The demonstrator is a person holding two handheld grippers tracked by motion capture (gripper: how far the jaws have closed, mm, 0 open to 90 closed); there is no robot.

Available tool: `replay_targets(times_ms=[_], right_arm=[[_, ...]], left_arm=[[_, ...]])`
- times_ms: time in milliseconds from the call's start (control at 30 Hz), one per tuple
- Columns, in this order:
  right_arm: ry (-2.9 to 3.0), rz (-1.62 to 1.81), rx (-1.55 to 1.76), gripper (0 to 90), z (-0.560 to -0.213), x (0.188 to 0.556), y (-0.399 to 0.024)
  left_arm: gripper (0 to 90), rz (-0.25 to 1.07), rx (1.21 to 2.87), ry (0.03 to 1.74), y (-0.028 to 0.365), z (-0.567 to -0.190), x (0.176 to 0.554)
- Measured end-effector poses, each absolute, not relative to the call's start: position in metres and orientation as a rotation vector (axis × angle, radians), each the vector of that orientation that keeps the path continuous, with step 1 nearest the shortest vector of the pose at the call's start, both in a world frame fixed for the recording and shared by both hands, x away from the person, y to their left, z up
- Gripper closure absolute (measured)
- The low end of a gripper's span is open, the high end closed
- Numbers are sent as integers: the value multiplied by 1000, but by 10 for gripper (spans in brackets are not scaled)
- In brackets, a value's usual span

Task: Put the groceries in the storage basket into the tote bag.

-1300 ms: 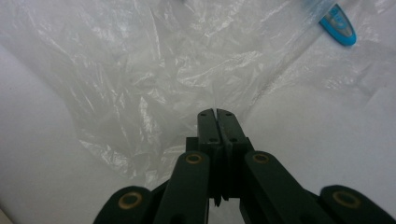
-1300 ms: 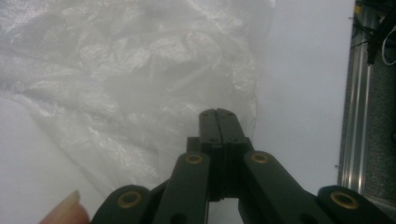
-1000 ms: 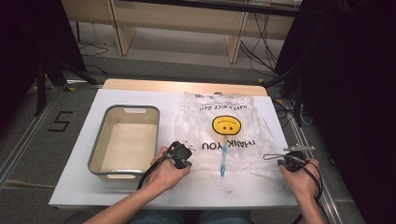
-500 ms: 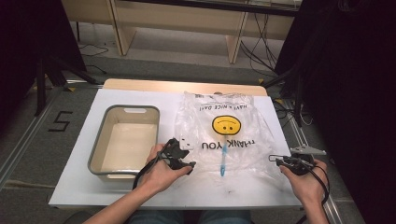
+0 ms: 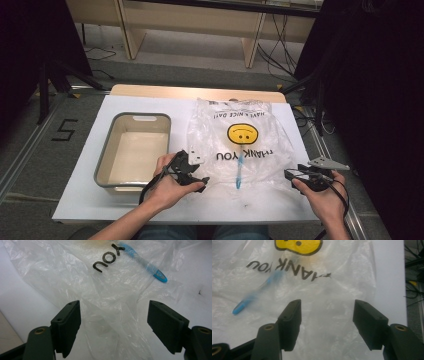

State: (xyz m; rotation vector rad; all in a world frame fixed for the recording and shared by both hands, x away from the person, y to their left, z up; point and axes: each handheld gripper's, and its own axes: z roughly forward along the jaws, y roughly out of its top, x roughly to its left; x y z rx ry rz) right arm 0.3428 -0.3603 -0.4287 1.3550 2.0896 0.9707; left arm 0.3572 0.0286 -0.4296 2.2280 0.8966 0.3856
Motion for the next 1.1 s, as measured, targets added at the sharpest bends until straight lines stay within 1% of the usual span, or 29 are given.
replay_targets(times_ms=[300, 533, 1100], right_arm=[[2139, 973, 1311, 358, -435, 341, -349], [2128, 975, 1317, 355, -434, 342, -350], [2121, 983, 1325, 355, -435, 341, -354]], left_arm=[[247, 369, 2236, 904, 29, -438, 358], [247, 360, 2247, 924, 29, -441, 357], [254, 386, 2251, 943, 30, -437, 356]])
